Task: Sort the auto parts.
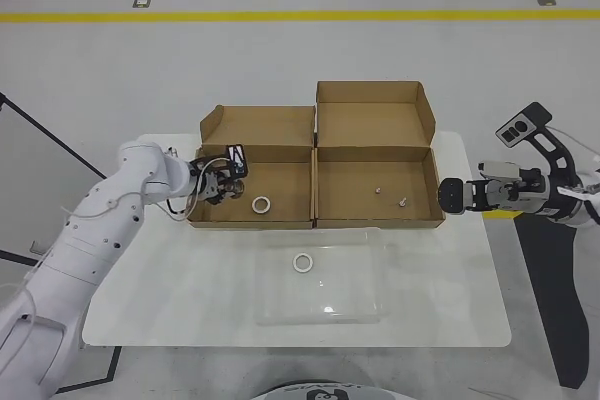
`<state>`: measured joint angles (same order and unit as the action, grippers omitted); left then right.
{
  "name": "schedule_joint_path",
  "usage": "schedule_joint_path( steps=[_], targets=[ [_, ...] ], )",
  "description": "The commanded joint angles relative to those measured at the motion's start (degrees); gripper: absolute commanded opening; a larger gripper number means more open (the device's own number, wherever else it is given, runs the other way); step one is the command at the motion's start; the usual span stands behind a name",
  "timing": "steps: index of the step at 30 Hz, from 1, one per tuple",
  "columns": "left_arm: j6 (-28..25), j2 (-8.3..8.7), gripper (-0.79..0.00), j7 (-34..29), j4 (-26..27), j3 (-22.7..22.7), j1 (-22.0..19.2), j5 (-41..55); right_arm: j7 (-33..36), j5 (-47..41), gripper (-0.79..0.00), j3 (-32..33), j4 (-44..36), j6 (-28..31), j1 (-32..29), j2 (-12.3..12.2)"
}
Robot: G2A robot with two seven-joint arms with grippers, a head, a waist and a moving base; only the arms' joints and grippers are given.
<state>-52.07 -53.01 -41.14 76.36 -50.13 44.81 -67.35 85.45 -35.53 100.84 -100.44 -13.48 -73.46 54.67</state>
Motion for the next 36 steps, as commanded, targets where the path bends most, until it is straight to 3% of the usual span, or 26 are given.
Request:
schedule_joint_path(
  steps=[1, 20, 36],
  targets=[
    [-0.4, -0.22, -0.785, 0.5, -1.0, 0.6, -0.4, -0.5, 0.0, 0.0, 0.0, 0.0, 0.0, 0.0, 0.0, 0.0],
    [-2.3, -3.21, -0.785, 4.1, -10.4, 6.9, -4.8, -3.3, 0.0, 0.0, 0.0, 0.0, 0.0, 0.0, 0.0, 0.0],
    [-3.1, -4.45, -0.785, 5.8, -14.1, 9.5, -6.5, -8.4, 0.0, 0.0, 0.0, 0.0, 0.0, 0.0, 0.0, 0.0]
  ],
)
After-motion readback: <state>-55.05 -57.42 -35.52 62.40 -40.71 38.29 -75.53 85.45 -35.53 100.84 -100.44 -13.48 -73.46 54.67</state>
